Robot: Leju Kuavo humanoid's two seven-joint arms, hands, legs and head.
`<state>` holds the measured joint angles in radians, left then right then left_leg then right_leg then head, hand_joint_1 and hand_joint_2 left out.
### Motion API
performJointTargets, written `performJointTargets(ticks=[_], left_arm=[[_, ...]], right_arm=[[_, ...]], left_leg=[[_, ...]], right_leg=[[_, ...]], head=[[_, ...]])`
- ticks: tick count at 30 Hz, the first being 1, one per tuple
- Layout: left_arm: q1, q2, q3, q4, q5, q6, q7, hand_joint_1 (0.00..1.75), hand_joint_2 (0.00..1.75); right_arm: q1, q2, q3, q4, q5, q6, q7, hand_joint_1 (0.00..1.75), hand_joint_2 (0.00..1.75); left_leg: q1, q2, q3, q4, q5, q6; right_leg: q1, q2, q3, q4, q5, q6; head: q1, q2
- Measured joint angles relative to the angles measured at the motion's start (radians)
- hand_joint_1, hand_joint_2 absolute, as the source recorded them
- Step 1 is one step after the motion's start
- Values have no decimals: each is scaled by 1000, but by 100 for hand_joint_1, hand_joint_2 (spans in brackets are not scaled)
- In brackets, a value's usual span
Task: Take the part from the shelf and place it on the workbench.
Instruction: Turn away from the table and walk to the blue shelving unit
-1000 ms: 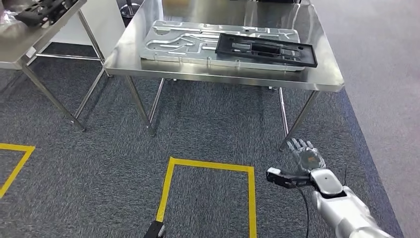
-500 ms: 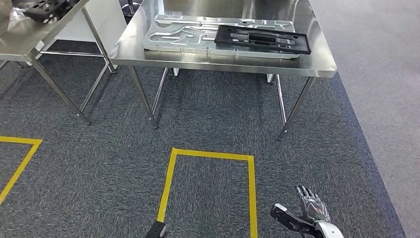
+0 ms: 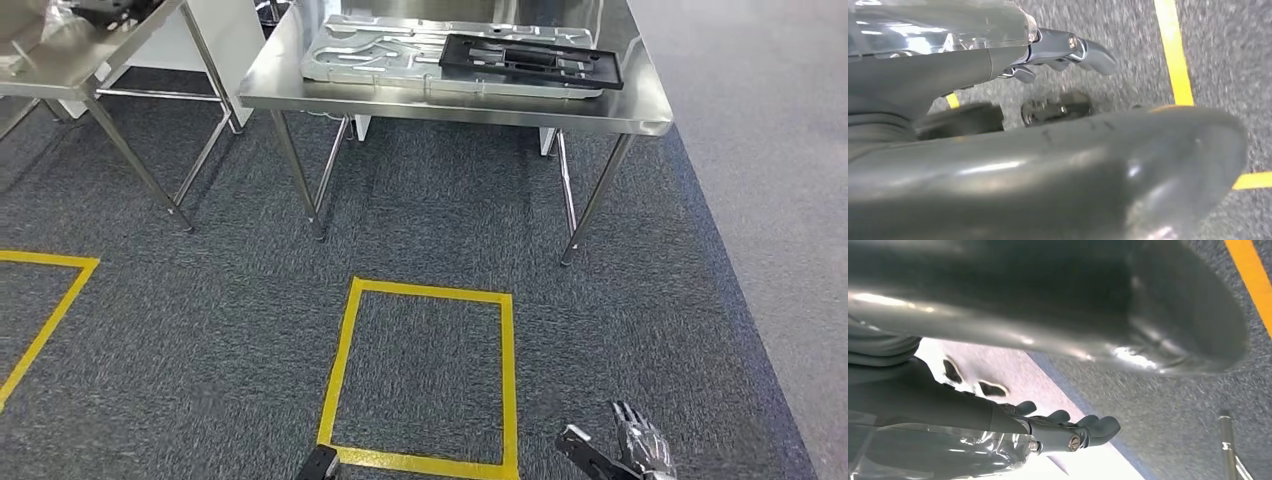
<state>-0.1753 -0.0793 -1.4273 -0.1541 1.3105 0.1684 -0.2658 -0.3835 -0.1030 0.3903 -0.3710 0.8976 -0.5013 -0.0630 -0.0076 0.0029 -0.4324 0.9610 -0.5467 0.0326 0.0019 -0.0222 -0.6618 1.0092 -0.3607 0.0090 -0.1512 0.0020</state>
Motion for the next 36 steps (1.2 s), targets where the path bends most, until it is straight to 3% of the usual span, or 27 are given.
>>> performJointTargets(ticks=[2,5,6,7,8,10,12,13,15,17,20,22,23,24,25,27,28,30,31,33,35,36], left_arm=[[8,0,-1,0,1,5,-3,0,0],[19,-1,-2,0,0,14,-10,0,0],[24,-2,-3,0,0,17,-12,0,0],[29,-2,-4,0,0,19,-13,0,0],[34,-3,-4,0,0,20,-12,0,0],[38,-4,-5,0,0,21,-10,0,0],[36,-5,-5,0,-2,22,-3,0,0],[36,-6,-6,0,-2,24,2,0,0],[38,-7,-9,0,-5,29,10,0,0],[40,-7,-14,0,-12,34,14,0,0],[40,-7,-22,0,-17,37,17,0,0],[42,-7,-25,0,-18,38,18,0,0],[44,-7,-26,0,-18,39,19,0,0],[45,-7,-28,0,-18,40,20,0,0],[44,-7,-29,0,-18,41,20,0,0],[41,-6,-30,0,-19,42,20,0,0],[40,-6,-31,0,-20,42,20,0,0],[39,-6,-33,0,-23,42,21,0,0],[40,-6,-35,0,-26,42,22,0,0],[37,-7,-41,0,-33,41,23,0,0],[33,-7,-46,0,-35,40,24,0,0],[33,-7,-48,0,-35,40,24,0,0]], right_arm=[[13,7,-9,9,-1,3,8,0,0],[41,20,-25,29,-3,3,27,0,0],[52,24,-29,35,-3,1,36,0,0],[61,29,-33,40,-3,0,44,0,0],[69,33,-37,44,-4,0,49,0,0],[79,41,-46,51,-5,-1,56,0,0],[85,47,-53,57,-5,-1,68,0,0],[89,50,-56,60,-4,-1,76,0,0],[98,58,-63,65,-3,-1,92,0,0],[104,68,-71,68,-5,-1,100,0,0],[116,74,-81,73,-9,0,104,0,0],[126,76,-88,78,-13,4,110,0,0],[131,78,-93,81,-16,6,113,0,0],[136,80,-98,83,-18,9,115,0,0],[141,82,-102,85,-20,11,118,0,0],[148,86,-110,88,-23,13,121,0,0],[151,87,-116,89,-25,13,123,0,0],[155,91,-128,92,-30,11,123,0,0],[157,93,-134,92,-31,9,123,0,0],[161,96,-143,93,-34,7,121,0,0],[169,97,-152,95,-35,6,120,0,0],[173,97,-154,97,-35,6,119,0,0]], left_leg=[[2,-4,-8,-8,21,10],[3,-16,-33,-8,50,17],[3,-23,-44,-5,57,16],[4,-29,-54,0,62,13],[6,-36,-63,5,65,10],[10,-49,-78,20,66,3],[11,-60,-94,35,65,-9],[11,-65,-99,39,65,-16],[12,-75,-107,39,68,-30],[14,-60,-120,64,49,-40],[17,-21,-195,229,-46,-49],[19,-15,-236,322,-77,-53],[19,-12,-231,317,-64,-53],[18,-6,-206,272,-35,-51],[18,7,-166,199,0,-47],[12,39,-104,77,43,-34],[8,47,-94,50,49,-29],[5,36,-98,41,53,-18],[7,28,-97,36,59,-13],[12,13,-97,26,73,0],[14,-4,-103,25,82,8],[13,-14,-107,25,84,9]], right_leg=[[-1,3,-19,47,-27,13],[-9,15,-75,218,-149,25],[-13,17,-84,263,-176,28],[-17,18,-79,278,-185,31],[-21,19,-55,256,-174,34],[-31,37,33,124,-129,39],[-33,62,93,20,-109,34],[-30,68,100,7,-112,28],[-27,55,98,6,-109,12],[-28,38,97,-1,-103,-6],[-24,8,93,-5,-99,-21],[-20,-14,88,-4,-98,-22],[-18,-24,87,-3,-98,-22],[-17,-34,87,-1,-98,-22],[-16,-43,87,0,-98,-21],[-11,-59,87,4,-98,-14],[-10,-65,88,5,-98,-9],[-10,-77,89,3,-94,3],[-11,-74,90,4,-96,10],[-15,-38,73,42,-129,21],[-18,6,20,163,-200,28],[-18,14,-10,231,-230,31]], head=[[0,0],[0,0],[0,0],[0,0],[0,0],[0,0],[0,0],[0,0],[0,0],[0,0],[0,0],[0,0],[0,0],[0,0],[0,0],[0,0],[0,0],[0,0],[0,0],[0,0],[0,0],[0,0]])
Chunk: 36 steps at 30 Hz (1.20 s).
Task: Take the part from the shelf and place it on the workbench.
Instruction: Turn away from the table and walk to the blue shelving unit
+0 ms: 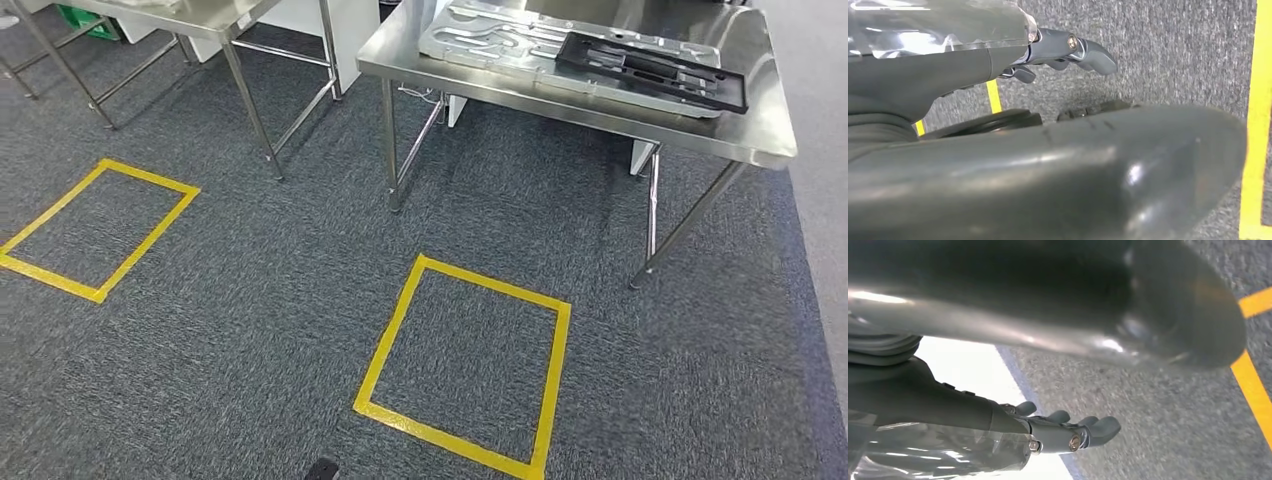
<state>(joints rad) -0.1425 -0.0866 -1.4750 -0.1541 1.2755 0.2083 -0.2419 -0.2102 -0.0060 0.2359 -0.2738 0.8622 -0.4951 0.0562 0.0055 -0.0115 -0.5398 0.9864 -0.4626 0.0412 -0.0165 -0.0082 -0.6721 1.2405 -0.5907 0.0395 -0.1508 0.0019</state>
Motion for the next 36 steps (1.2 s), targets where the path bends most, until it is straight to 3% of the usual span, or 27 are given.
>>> performJointTargets(ticks=[1,2,4,6,8,10,12,14,16,17,18,19,21,22,23,25,26,28,29,31,32,33,34,36], left_arm=[[1,0,-1,0,0,0,1,0,0],[3,0,-2,0,1,-1,1,0,0],[5,0,-3,0,2,0,3,0,0],[4,0,-4,0,3,6,2,0,0],[6,1,-4,0,9,19,-2,0,0],[12,3,-4,0,19,34,-8,0,0],[15,8,-3,0,32,46,-14,0,0],[15,12,0,1,44,58,-19,0,0],[17,16,4,1,57,68,-21,0,0],[20,17,7,1,66,73,-21,0,0],[22,19,11,1,72,77,-21,0,0],[24,22,16,1,77,81,-21,0,0],[23,27,24,1,85,88,-13,0,0],[22,29,27,1,87,92,-7,0,0],[22,32,27,1,89,95,-1,0,0],[27,36,28,2,90,100,8,0,0],[30,38,28,2,91,103,10,0,0],[30,41,30,3,95,110,8,0,0],[30,42,32,4,98,113,4,0,0],[30,43,39,5,105,115,-7,0,0],[31,45,42,5,108,115,-12,0,0],[32,47,45,5,110,117,-19,0,0],[33,49,47,6,110,120,-29,0,0],[29,53,50,7,113,124,-51,0,0]], right_arm=[[4,0,-2,2,0,0,-1,0,0],[8,0,-3,4,2,1,-3,0,0],[9,1,-6,5,6,2,-8,0,0],[8,1,-9,6,13,9,-12,0,0],[6,3,-12,7,23,24,-14,0,0],[0,8,-13,7,33,37,-14,0,0],[-7,13,-14,8,42,45,-12,0,0],[-10,15,-14,9,54,50,-7,0,0],[-12,17,-14,12,71,54,-2,0,0],[-14,18,-14,12,80,54,2,0,0],[-16,21,-14,13,87,54,7,0,0],[-19,23,-14,13,92,52,11,0,0],[-24,28,-14,13,102,44,21,0,0],[-25,31,-14,13,107,38,26,0,0],[-26,34,-14,13,112,33,31,0,0],[-27,40,-14,13,120,26,37,0,0],[-28,43,-14,13,123,24,41,0,0],[-26,47,-14,14,125,19,51,0,0],[-23,48,-15,15,126,17,58,0,0],[-12,51,-16,20,126,12,67,0,0],[-6,52,-17,22,125,9,72,0,0],[0,53,-19,24,124,3,79,0,0],[5,54,-22,25,123,-8,89,0,0],[18,54,-31,29,124,-49,112,0,0]], left_leg=[[0,-11,-3,1,1,0],[-1,-23,-4,2,2,-1],[-1,-46,-5,6,3,-5],[-3,-66,-9,12,2,-12],[-3,-83,-18,15,4,-24],[-1,-95,-25,15,6,-37],[-2,-65,-44,53,-20,-47],[-1,-18,-97,167,-82,-54],[2,-2,-153,288,-130,-59],[3,2,-159,306,-128,-60],[4,6,-145,281,-107,-60],[4,14,-110,218,-74,-57],[-1,56,-35,76,-24,-48],[-5,70,-14,33,-13,-42],[-9,77,-8,15,-12,-37],[-10,57,-9,12,-7,-27],[-8,48,-8,7,-3,-21],[-3,31,-6,-2,7,-9],[-3,21,-8,-3,10,-5],[-4,-1,-13,-1,12,-2],[-5,-14,-14,1,12,-2],[-6,-27,-14,3,12,-3],[-6,-39,-13,5,11,-4],[-6,-60,-15,11,9,-9]], right_leg=[[0,3,-20,46,-13,1],[0,4,-21,52,-3,2],[-2,16,32,-52,63,-1],[-4,55,96,-182,111,-9],[-3,75,116,-227,114,-17],[-4,57,116,-233,117,-28],[-7,35,118,-241,122,-43],[-5,10,118,-244,122,-54],[-2,-18,117,-243,121,-57],[-1,-30,116,-243,121,-57],[0,-41,117,-242,120,-56],[1,-51,118,-241,119,-55],[4,-69,122,-239,115,-48],[7,-77,123,-237,114,-44],[9,-85,125,-237,113,-39],[10,-100,127,-238,112,-27],[8,-93,127,-233,106,-21],[3,-50,102,-171,61,-11],[1,-23,75,-110,26,-8],[0,-1,15,17,-27,-5],[1,1,2,44,-27,-5],[1,4,5,32,-7,-6],[1,9,28,-19,29,-9],[0,44,88,-157,94,-18]], head=[[0,0],[0,0],[0,0],[0,0],[0,0],[0,0],[-1,0],[-1,0],[-1,0],[-1,0],[-1,0],[-1,0],[-1,0],[-1,0],[-1,0],[-1,0],[0,0],[0,0],[0,0],[0,0],[0,0],[0,0],[0,0],[0,0]])
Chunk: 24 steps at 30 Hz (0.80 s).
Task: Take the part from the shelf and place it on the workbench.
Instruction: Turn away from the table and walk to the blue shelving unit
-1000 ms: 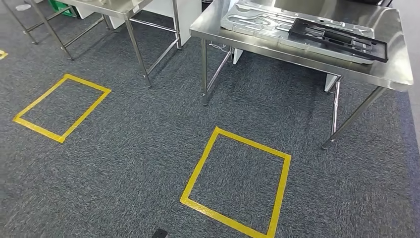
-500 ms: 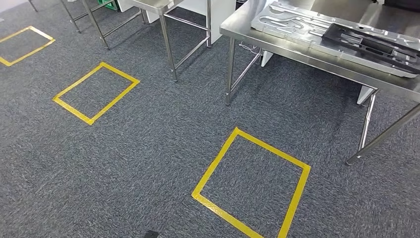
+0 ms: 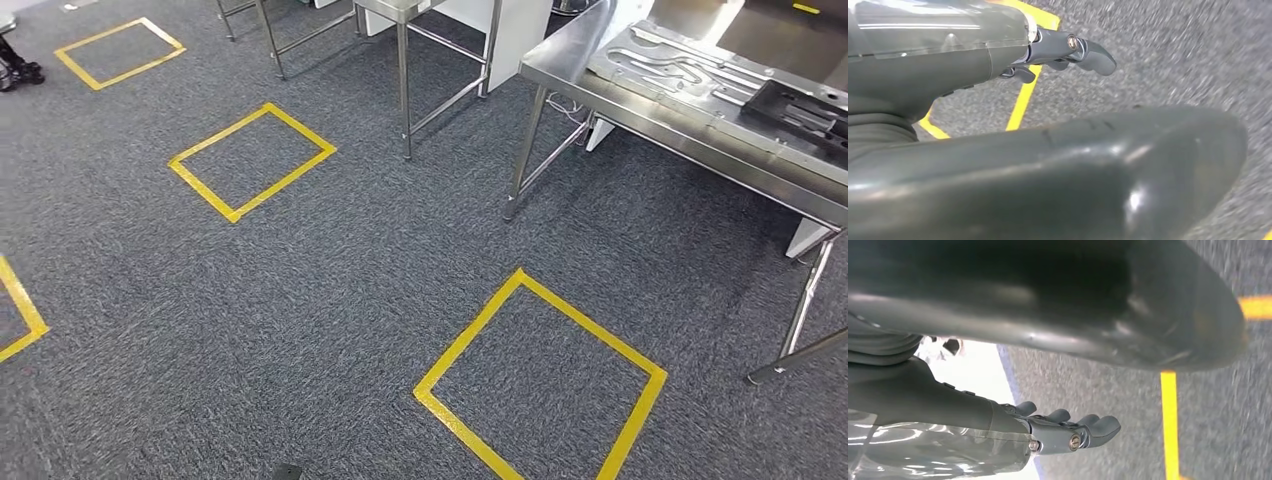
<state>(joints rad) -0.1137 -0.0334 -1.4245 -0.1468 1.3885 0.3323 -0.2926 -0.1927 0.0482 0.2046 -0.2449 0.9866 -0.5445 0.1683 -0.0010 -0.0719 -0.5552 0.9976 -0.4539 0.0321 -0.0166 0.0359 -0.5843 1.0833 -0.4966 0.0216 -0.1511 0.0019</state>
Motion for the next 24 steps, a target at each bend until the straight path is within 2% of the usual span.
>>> performJointTargets(ticks=[1,2,4,5,7,8,9,10,11,12,13,14,16,17,19,20,22,24], left_arm=[[-4,3,2,1,4,1,-9,0,0],[-7,7,2,1,8,2,-16,0,0],[-11,15,3,2,14,6,-25,0,0],[-11,19,3,3,15,9,-27,0,0],[-14,27,3,4,14,14,-27,0,0],[-17,29,3,4,13,15,-27,0,0],[-19,31,3,4,13,16,-27,0,0],[-21,32,3,5,13,17,-26,0,0],[-21,33,3,5,11,17,-25,0,0],[-21,34,3,5,8,19,-22,0,0],[-21,36,2,6,3,20,-17,0,0],[-23,37,0,6,-5,21,-10,0,0],[-30,40,-6,6,-21,21,6,0,0],[-34,40,-9,6,-27,20,13,0,0],[-39,41,-17,6,-37,16,28,0,0],[-39,40,-22,6,-40,14,34,0,0],[-41,40,-32,6,-44,7,43,0,0],[-46,37,-39,7,-48,-1,52,0,0]], right_arm=[[8,0,-6,2,4,-29,9,0,0],[17,0,-11,4,9,-60,14,0,0],[33,0,-20,8,19,-112,20,0,0],[39,0,-24,9,25,-128,21,0,0],[50,1,-32,10,35,-146,26,0,0],[55,0,-36,10,39,-149,29,0,0],[60,0,-40,10,42,-151,31,0,0],[66,-1,-43,10,44,-151,31,0,0],[70,-1,-45,10,45,-151,32,0,0],[73,-1,-49,10,46,-151,32,0,0],[76,-1,-54,10,47,-151,31,0,0],[78,-1,-62,10,48,-151,28,0,0],[85,0,-82,10,49,-151,19,0,0],[89,0,-92,10,48,-152,13,0,0],[97,1,-113,11,42,-151,0,0,0],[101,3,-126,13,39,-151,-6,0,0],[111,7,-152,18,34,-148,-15,0,0],[124,9,-176,26,33,-136,-17,0,0]], left_leg=[[0,-10,-3,3,0,-5],[1,-19,-7,4,0,-11],[3,-37,-14,3,3,-25],[3,-32,-17,7,0,-31],[2,5,-41,59,-34,-40],[4,32,-67,117,-66,-44],[7,48,-100,187,-100,-47],[10,56,-130,250,-124,-51],[13,60,-147,288,-132,-54],[16,63,-144,285,-120,-57],[18,69,-120,240,-92,-58],[19,82,-80,168,-58,-58],[16,114,-14,43,-18,-50],[13,123,0,15,-13,-45],[9,111,-2,9,-12,-33],[10,103,-3,7,-9,-27],[12,89,-2,-1,-1,-14],[11,73,-6,-3,4,-6]], right_leg=[[0,17,20,-47,15,-4],[1,29,29,-69,17,-8],[2,19,31,-76,18,-17],[0,10,33,-81,20,-23],[-4,-10,37,-91,25,-37],[-3,-22,39,-92,25,-41],[-2,-35,39,-92,24,-45],[0,-47,39,-92,23,-46],[0,-58,39,-91,22,-45],[0,-68,39,-90,21,-44],[0,-78,41,-88,19,-41],[0,-87,43,-86,16,-37],[4,-104,46,-82,11,-28],[6,-111,48,-81,9,-22],[7,-123,51,-81,8,-10],[5,-122,52,-79,5,-3],[0,-93,37,-40,-28,7],[-3,-54,-18,78,-97,11]], head=[[0,0],[0,0],[0,0],[0,0],[0,0],[0,0],[-1,0],[-1,0],[-1,0],[-1,0],[-1,0],[-1,0],[0,0],[0,0],[0,0],[0,0],[0,0],[0,0]])
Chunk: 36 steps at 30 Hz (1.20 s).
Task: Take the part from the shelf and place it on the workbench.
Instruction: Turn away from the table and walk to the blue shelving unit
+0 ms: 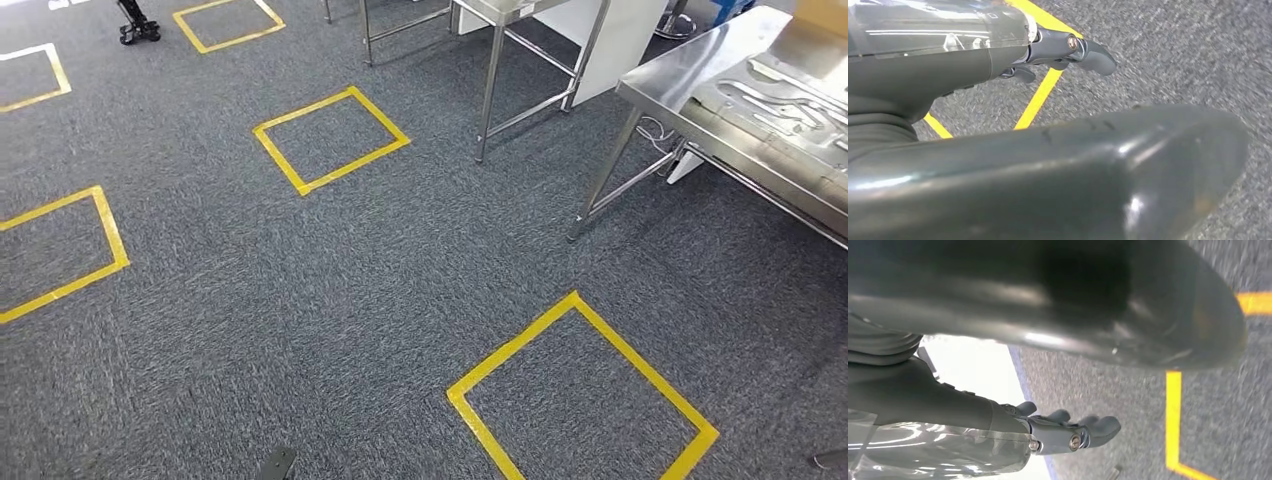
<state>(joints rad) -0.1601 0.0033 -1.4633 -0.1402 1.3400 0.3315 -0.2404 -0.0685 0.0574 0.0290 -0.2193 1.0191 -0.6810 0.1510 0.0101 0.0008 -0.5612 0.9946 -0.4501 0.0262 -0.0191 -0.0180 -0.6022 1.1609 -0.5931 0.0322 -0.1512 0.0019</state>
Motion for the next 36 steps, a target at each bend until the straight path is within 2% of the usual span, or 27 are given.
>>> performJointTargets(ticks=[1,2,3,4,5,7,8,9,11,13,15,16,17,18,19,21,23,24,26,28,29,30,32,33,34,35,36], left_arm=[[-2,-4,-6,0,-8,-5,9,0,0],[-3,-8,-15,0,-19,-10,20,0,0],[-2,-14,-26,0,-32,-15,32,0,0],[-2,-20,-36,0,-42,-18,42,0,0],[-2,-27,-44,0,-51,-20,49,0,0],[-6,-39,-57,0,-64,-23,58,0,0],[-8,-45,-61,0,-68,-24,63,0,0],[-9,-49,-64,0,-68,-22,68,0,0],[-7,-55,-65,0,-59,-12,80,0,0],[-5,-58,-65,0,-48,-6,93,0,0],[-7,-58,-65,0,-42,-12,102,0,0],[-9,-59,-65,0,-42,-17,105,0,0],[-10,-59,-65,0,-42,-20,107,0,0],[-10,-59,-65,0,-40,-23,108,0,0],[-10,-59,-65,0,-35,-24,108,0,0],[-13,-59,-60,0,-13,-26,103,0,0],[-21,-59,-49,0,13,-26,96,0,0],[-23,-60,-42,0,23,-26,93,0,0],[-20,-61,-30,0,38,-24,91,0,0],[-14,-65,-19,0,47,-23,88,0,0],[-13,-68,-14,0,49,-22,86,0,0],[-13,-72,-11,0,49,-22,84,0,0],[-10,-77,-7,0,49,-22,83,0,0],[-6,-79,-5,0,51,-21,83,0,0],[-2,-80,-2,0,55,-19,83,0,0],[1,-82,2,0,60,-17,83,0,0],[3,-84,6,0,65,-14,82,0,0]], right_arm=[[7,1,-12,4,-5,9,0,0,0],[13,1,-24,8,-14,19,0,0,0],[18,0,-38,10,-25,27,-1,0,0],[22,-1,-53,12,-36,33,-3,0,0],[25,-2,-66,13,-43,36,-5,0,0],[28,-8,-84,16,-45,39,-8,0,0],[28,-10,-89,17,-41,38,-9,0,0],[28,-11,-91,18,-37,36,-11,0,0],[25,-11,-94,19,-24,29,-20,0,0],[21,-11,-95,18,-8,26,-29,0,0],[16,-10,-95,18,2,28,-33,0,0],[12,-10,-95,18,3,29,-33,0,0],[8,-10,-95,18,4,31,-33,0,0],[4,-10,-95,18,5,33,-33,0,0],[-1,-10,-95,18,6,37,-33,0,0],[-10,-10,-95,18,12,50,-28,0,0],[-20,-11,-95,18,23,70,-16,0,0],[-27,-13,-95,18,31,81,-9,0,0],[-43,-16,-95,17,50,101,7,0,0],[-54,-19,-95,14,66,114,19,0,0],[-56,-20,-95,13,70,117,23,0,0],[-57,-22,-95,13,73,119,25,0,0],[-56,-25,-95,13,76,121,27,0,0],[-55,-27,-95,13,78,122,28,0,0],[-54,-28,-95,13,81,123,30,0,0],[-54,-30,-95,13,85,125,31,0,0],[-54,-33,-94,13,89,128,31,0,0]], left_leg=[[-2,-10,-3,0,1,2],[-4,-20,-4,1,2,3],[-5,-31,-4,1,2,3],[-6,-43,-4,3,2,3],[-6,-54,-3,4,2,2],[-8,-73,-5,9,2,-3],[-8,-80,-7,10,2,-8],[-8,-87,-9,11,3,-13],[-5,-95,-14,11,5,-25],[-6,-67,-30,44,-19,-34],[-5,-28,-81,154,-81,-40],[-3,-21,-113,223,-112,-44],[0,-17,-137,277,-131,-48],[2,-14,-144,296,-131,-50],[4,-10,-131,276,-112,-52],[6,15,-58,144,-50,-51],[0,40,0,36,-18,-40],[-3,44,9,16,-16,-34],[-6,30,7,11,-13,-21],[-5,16,8,3,-7,-9],[-3,9,10,-1,-3,-3],[-3,1,7,-1,0,1],[-5,-20,3,0,2,4],[-6,-31,3,1,2,5],[-7,-43,3,2,2,5],[-7,-55,4,3,2,4],[-6,-67,4,5,1,2]], right_leg=[[0,8,-32,67,-29,0],[0,12,-56,115,-42,0],[0,13,-63,127,-34,-1],[0,16,-50,98,-7,-3],[0,24,-21,35,33,-7],[1,59,38,-96,89,-15],[2,71,54,-134,100,-18],[4,77,60,-148,100,-21],[4,61,61,-153,104,-30],[1,41,65,-162,109,-45],[1,18,66,-166,109,-56],[2,6,65,-165,109,-57],[4,-5,65,-165,109,-58],[4,-17,65,-165,108,-57],[5,-28,65,-164,107,-56],[5,-48,69,-162,104,-50],[9,-63,72,-158,99,-39],[11,-70,73,-156,98,-33],[10,-79,75,-156,97,-20],[5,-55,69,-134,77,-8],[3,-33,53,-97,51,-4],[2,-10,27,-39,18,-2],[2,11,-36,89,-35,-1],[2,13,-53,121,-36,-1],[1,15,-54,114,-17,-2],[1,19,-35,68,19,-4],[-1,35,-6,-2,59,-7]], head=[[0,0],[0,0],[0,0],[0,0],[0,0],[0,0],[0,0],[0,0],[0,0],[0,0],[0,0],[0,0],[0,0],[0,0],[0,0],[0,0],[0,0],[0,0],[0,0],[0,0],[0,0],[0,0],[0,0],[0,0],[0,0],[0,0],[0,0]])
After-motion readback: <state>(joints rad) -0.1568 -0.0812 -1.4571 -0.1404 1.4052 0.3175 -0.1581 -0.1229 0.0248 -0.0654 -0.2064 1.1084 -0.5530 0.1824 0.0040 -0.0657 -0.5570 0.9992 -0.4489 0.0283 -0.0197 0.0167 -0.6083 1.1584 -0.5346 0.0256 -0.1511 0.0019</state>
